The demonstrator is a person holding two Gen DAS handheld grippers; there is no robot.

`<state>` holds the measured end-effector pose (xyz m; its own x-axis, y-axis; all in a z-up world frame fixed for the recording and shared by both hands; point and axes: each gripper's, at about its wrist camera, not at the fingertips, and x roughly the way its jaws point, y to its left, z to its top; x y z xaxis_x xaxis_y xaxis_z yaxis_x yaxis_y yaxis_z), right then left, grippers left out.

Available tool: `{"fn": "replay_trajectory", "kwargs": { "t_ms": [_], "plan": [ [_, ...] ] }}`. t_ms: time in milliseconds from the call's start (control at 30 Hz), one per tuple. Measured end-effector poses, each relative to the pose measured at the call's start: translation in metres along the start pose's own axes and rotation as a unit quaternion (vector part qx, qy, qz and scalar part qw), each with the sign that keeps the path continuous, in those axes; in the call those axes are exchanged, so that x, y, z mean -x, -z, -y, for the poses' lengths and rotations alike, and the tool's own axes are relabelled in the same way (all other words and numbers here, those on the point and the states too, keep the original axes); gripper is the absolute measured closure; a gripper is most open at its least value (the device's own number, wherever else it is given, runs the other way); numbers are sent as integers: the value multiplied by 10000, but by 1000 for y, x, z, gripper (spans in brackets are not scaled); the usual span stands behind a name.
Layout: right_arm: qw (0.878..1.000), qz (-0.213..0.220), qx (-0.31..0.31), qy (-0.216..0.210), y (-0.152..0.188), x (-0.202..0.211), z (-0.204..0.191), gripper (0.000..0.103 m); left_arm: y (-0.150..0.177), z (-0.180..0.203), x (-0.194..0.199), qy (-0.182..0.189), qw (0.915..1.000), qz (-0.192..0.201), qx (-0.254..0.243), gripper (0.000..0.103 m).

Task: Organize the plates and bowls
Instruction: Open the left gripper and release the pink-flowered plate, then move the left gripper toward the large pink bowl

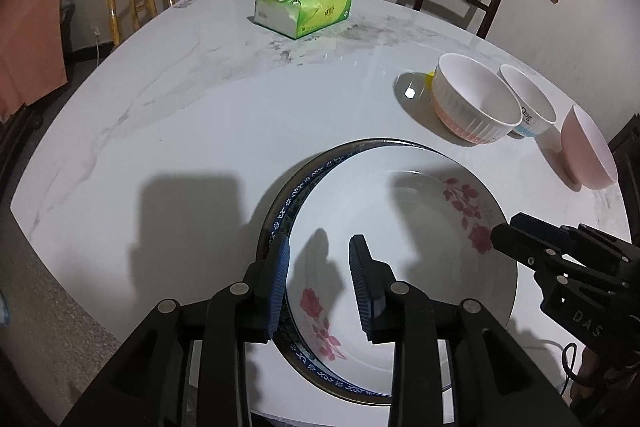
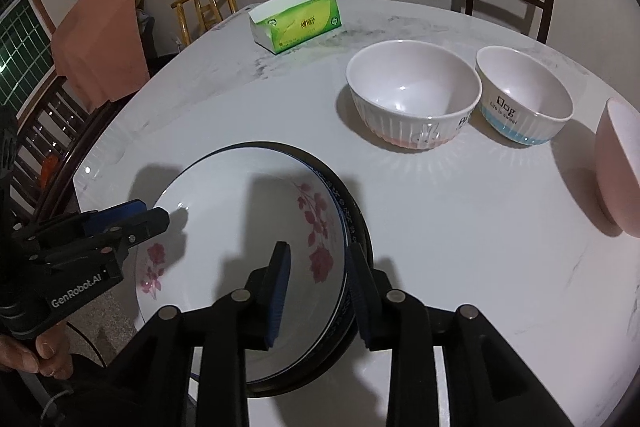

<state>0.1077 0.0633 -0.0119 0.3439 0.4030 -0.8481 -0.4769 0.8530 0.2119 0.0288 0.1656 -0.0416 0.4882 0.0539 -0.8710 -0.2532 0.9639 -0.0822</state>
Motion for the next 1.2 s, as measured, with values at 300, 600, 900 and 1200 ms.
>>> {"fn": "replay_trajectory", "kwargs": {
  "t_ms": [300,600,900,1200],
  "plan": [
    [9998,196,-85,30,3,19,8,73,-1,13,9,-319,9993,172,-118,74],
    [9992,292,-269,103,12,33,28,73,-3,35,17,-370,9983,263,-378,73],
    [9976,363,-545,203,25,48,54,73,-4,68,17,-340,9968,252,-673,64],
    [9944,467,-854,410,42,67,89,73,-5,109,15,-256,9936,244,-1070,64]
  ]
}}
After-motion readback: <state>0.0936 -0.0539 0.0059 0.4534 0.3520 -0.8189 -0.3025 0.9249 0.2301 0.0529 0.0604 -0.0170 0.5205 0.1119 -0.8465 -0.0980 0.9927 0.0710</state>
